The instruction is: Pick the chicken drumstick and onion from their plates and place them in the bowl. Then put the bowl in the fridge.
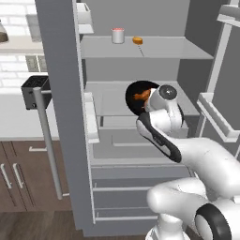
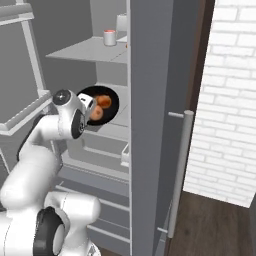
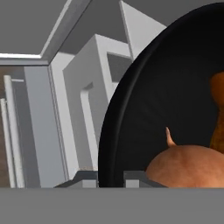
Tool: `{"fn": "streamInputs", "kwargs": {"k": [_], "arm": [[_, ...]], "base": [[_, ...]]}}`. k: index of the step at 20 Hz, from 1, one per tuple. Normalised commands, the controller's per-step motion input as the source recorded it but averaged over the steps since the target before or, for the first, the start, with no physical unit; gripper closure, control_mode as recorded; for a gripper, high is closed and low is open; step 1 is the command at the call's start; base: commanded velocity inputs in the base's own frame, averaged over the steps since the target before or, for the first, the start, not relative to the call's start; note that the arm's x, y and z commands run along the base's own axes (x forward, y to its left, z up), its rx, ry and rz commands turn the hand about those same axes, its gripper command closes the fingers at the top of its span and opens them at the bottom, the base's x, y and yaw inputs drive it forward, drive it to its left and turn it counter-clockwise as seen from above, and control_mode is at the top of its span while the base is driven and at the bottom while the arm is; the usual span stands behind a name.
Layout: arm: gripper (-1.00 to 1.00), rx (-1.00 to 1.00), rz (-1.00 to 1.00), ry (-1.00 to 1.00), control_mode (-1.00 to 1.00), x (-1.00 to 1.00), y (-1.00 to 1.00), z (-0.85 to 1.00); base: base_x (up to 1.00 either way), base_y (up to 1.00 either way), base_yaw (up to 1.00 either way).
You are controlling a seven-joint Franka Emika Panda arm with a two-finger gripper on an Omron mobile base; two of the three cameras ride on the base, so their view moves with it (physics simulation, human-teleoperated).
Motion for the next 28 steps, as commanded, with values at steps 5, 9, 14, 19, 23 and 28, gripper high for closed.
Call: {"fn": "streamInputs", "kwargs": {"k": [5,9,14,19,23,28], "arm": [[1.00,0.00,0.00,0.00,-1.00,0.95,0.01,-0.02],[1.00,0.00,0.00,0.00,-1.00,0.97,0.00,-0.14],[1.00,0.00,0.00,0.02,-1.00,0.65,0.00,-0.38],[1.00,0.00,0.00,0.00,-1.00,0.52,0.00,-0.08],[1.00,0.00,0.00,0.04,-1.00,0.41,0.00,-0.04],[1.00,-0.02,0.00,0.13,-1.00,0.11,0.00,-0.17]], "base": [[0.00,0.00,0.00],[0.00,0.00,0.00],[0.00,0.00,0.00],[0.00,0.00,0.00],[0.00,0.00,0.00],[0.00,0.00,0.00]]}}
